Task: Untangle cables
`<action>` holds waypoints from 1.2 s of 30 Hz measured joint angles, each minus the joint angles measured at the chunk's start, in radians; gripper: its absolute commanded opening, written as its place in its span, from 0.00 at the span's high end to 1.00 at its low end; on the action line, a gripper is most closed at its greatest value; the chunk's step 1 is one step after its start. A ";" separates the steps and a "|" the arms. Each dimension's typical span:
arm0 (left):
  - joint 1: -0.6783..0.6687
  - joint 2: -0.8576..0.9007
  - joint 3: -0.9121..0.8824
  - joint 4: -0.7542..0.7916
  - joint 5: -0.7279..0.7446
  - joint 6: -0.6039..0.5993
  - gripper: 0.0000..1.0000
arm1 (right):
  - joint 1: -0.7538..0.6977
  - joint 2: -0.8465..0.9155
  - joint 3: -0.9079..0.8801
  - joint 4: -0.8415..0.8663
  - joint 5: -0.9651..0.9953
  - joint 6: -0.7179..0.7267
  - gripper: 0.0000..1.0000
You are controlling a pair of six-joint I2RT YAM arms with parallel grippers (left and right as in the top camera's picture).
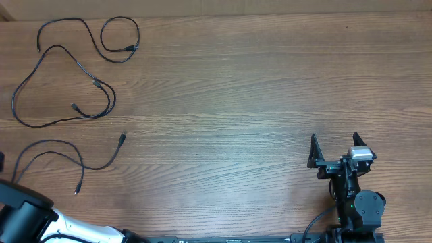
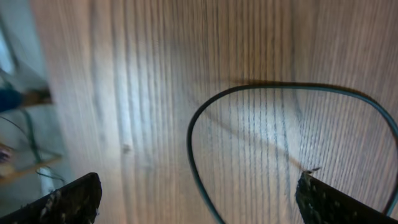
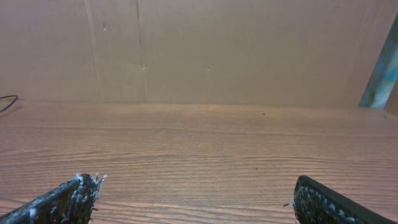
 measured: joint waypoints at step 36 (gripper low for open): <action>0.047 0.000 -0.180 0.390 0.220 0.047 0.96 | 0.000 0.000 0.000 0.000 0.000 0.000 0.00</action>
